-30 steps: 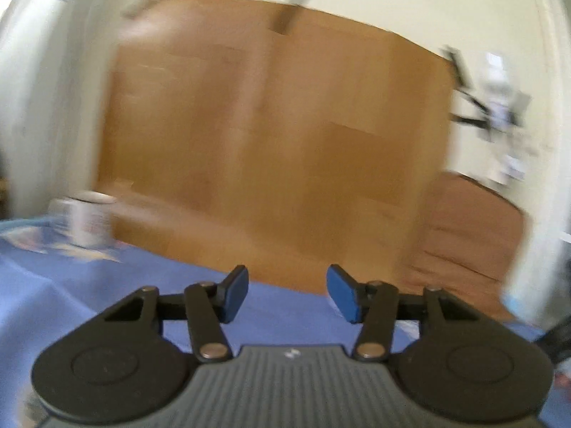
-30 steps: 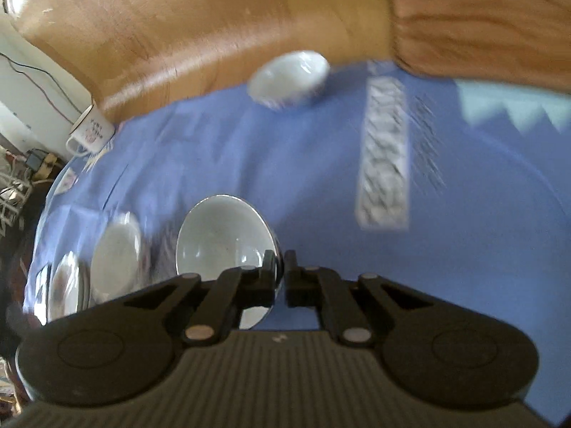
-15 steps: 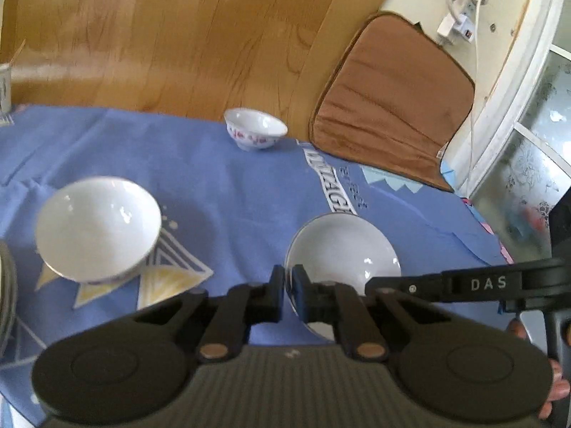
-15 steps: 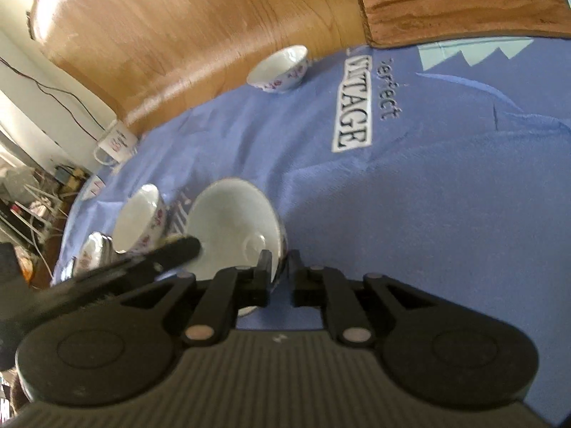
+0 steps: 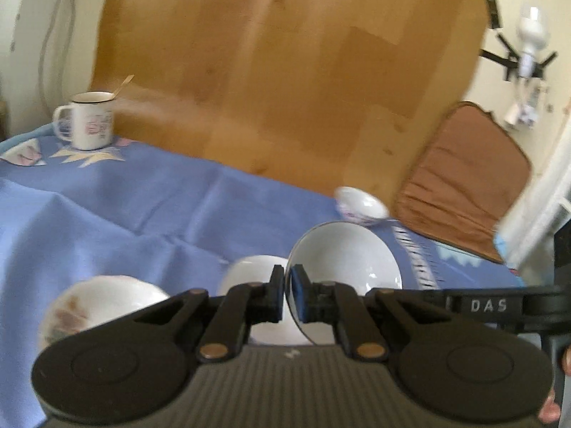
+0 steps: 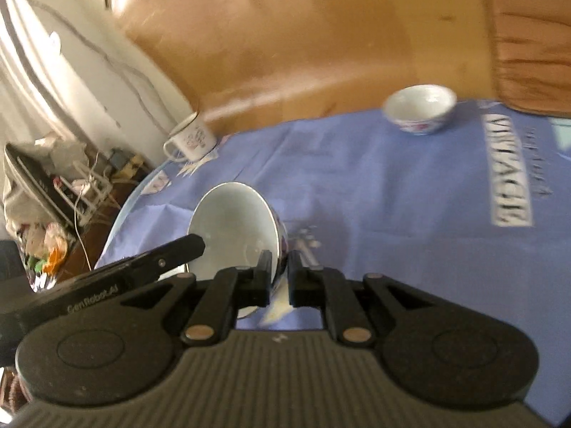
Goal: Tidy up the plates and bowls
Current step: 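Carry the bowl over the stack with the right gripper, then lower the bowl into the stacked bowl and open the right gripper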
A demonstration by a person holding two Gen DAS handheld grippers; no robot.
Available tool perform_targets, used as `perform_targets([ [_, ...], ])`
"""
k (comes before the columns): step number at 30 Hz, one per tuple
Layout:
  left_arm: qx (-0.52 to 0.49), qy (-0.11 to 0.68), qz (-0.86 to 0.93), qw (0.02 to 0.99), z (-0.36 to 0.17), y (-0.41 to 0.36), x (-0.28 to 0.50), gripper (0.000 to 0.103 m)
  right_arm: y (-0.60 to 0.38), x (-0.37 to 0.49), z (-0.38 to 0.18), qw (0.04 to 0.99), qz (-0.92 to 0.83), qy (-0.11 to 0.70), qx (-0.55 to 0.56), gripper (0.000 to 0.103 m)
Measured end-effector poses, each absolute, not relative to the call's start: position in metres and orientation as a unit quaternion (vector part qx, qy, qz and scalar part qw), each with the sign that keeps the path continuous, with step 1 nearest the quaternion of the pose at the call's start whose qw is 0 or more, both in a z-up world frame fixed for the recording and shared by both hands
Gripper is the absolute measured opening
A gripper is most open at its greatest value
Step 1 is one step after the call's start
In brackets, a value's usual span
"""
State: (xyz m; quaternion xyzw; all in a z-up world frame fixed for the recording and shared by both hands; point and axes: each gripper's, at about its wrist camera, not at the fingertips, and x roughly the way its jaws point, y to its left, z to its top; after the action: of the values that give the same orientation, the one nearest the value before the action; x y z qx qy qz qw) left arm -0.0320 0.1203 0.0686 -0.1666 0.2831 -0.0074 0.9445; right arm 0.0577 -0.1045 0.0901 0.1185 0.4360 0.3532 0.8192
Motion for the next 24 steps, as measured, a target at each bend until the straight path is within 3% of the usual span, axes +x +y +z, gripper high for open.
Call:
perform_targets([
  [5,-0.157,0.296,0.019,0.942,0.053,0.130,-0.021,0.007,-0.071,0.067,0.075,0.819,0.355,0.442,0.092,0.011],
  [8,-0.155,0.306,0.032,0.939,0.042,0.133,-0.015,0.014,-0.062,0.069,0.069,0.830,0.343,0.434,0.078,0.015],
  [15,-0.164,0.248,0.055,0.953,0.057,0.138,-0.033,0.018,-0.080,0.063,0.070,0.855,0.321,0.392,0.109,0.015],
  [24,-0.082,0.265,-0.051,0.959,0.057,0.044,-0.021,0.019,-0.150,0.045,0.044,0.876,0.243,0.370,0.190,0.016],
])
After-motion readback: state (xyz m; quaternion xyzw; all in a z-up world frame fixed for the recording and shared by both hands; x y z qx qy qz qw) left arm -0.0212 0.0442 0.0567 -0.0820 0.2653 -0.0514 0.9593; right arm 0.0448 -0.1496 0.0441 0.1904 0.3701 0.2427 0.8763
